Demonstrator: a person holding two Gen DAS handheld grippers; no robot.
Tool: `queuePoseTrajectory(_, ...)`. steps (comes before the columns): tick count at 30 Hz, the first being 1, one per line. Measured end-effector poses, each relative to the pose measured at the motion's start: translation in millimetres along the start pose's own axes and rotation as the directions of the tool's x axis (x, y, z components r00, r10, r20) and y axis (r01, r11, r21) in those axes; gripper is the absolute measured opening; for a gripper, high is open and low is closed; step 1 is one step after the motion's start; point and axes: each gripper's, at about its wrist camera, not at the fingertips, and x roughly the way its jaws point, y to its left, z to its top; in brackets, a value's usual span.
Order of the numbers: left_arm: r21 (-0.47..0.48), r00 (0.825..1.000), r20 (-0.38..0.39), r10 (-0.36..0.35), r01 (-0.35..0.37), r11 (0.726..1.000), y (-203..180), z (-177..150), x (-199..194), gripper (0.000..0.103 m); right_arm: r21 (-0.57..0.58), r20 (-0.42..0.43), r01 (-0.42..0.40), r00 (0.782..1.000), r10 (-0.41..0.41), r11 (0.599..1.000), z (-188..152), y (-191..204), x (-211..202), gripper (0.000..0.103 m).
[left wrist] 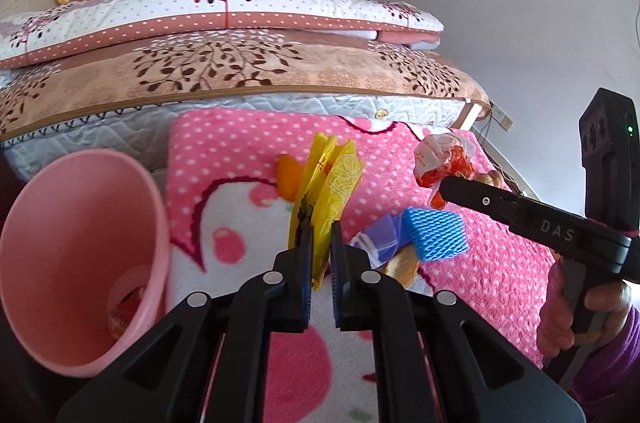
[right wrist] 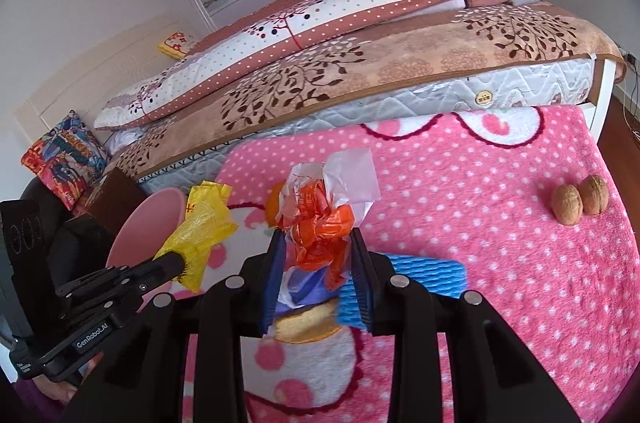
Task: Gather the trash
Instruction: 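Carry the yellow bag and orange wrapper over the pink bin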
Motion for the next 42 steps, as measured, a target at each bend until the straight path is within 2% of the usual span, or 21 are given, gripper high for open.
queuePoseTrajectory(10, -0.048, 0.99, 0.084, 0.116, -0.112, 0.993, 32.4, -13.6, -42.1, 0.008, -0.11, -0.032, -0.106, 0.994, 0.103, 0.988, -11.6, 73.2, 10.3, 0.031)
queuePoseTrajectory(17, -0.114, 0.965, 0.146, 0.217, -0.201, 0.973, 67.8, -18.8, -72.4, 0.008, -0.173, -0.064, -0.186, 0.982, 0.177, 0.967, -12.1, 125.3, 28.8, 0.031)
queuePoseTrajectory(23, -0.172, 0.942, 0.155, 0.299, -0.272, 0.947, 100.5, -30.0, -88.3, 0.008, -0.244, -0.108, -0.224, 0.973, 0.203, 0.944, -12.9, 173.5, 49.6, 0.032)
queuePoseTrajectory(32, -0.257, 0.936, 0.124, 0.328, -0.289, 0.922, 144.5, -43.0, -95.8, 0.008, -0.277, -0.17, -0.245, 0.964, 0.204, 0.929, -20.0, 210.9, 79.6, 0.032)
queuePoseTrajectory(42, -0.29, 0.942, 0.099, 0.321, -0.281, 0.915, 162.6, -51.2, -89.5, 0.008, -0.269, -0.21, -0.227, 0.962, 0.173, 0.936, -25.4, 214.1, 107.7, 0.032)
